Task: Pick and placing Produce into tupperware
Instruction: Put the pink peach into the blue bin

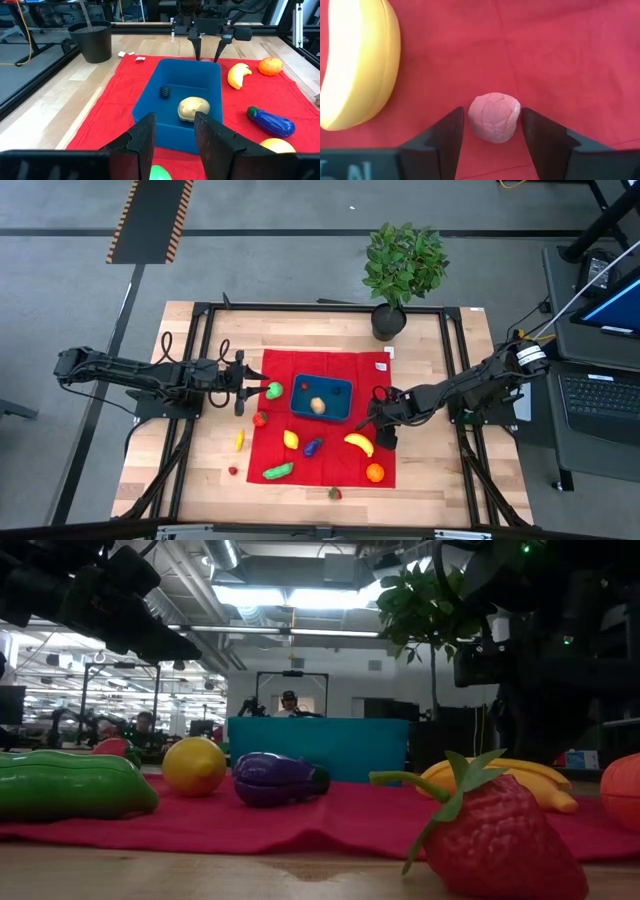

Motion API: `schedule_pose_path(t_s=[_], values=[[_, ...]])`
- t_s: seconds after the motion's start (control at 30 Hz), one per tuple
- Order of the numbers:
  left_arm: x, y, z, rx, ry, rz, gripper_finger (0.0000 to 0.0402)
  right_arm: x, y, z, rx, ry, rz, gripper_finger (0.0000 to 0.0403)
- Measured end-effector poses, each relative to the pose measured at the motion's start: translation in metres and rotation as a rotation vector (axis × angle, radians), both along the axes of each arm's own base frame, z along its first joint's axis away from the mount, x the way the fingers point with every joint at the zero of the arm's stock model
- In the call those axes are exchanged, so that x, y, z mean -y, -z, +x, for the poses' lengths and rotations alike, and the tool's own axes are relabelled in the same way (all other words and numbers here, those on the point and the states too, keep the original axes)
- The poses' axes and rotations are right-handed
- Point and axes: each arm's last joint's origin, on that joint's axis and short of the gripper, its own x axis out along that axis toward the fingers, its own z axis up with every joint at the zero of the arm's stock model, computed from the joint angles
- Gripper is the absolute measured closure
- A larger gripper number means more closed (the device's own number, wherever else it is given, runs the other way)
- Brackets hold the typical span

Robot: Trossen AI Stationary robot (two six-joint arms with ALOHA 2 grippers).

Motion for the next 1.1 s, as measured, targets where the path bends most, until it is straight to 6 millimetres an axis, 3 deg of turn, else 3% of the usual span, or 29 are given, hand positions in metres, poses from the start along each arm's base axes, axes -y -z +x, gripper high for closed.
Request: schedule_pose_path(t_s=[0.43,0.87,1.0,1.1], values=[[0.000,0.000,0.000,-0.003,0.000,0.000,0.0280,0.000,0.000,0.000,0.001,0.003,0.002,0.0248],[0.000,0.000,0.000,-0.003,0.000,0.000,0.0280,0.001,-0.001,0.000,0.004,0.004,0.004,0.0321],[0.000,0.000,0.000,-0.003,0.000,0.000,0.0280,0.002,-0.008,-0.001,0.015,0.007,0.010,0.0322],[0.000,0.000,0.000,-0.003,0.000,0.000,0.0280,0.002,-0.025,0.000,0.049,0.006,0.017,0.0322]])
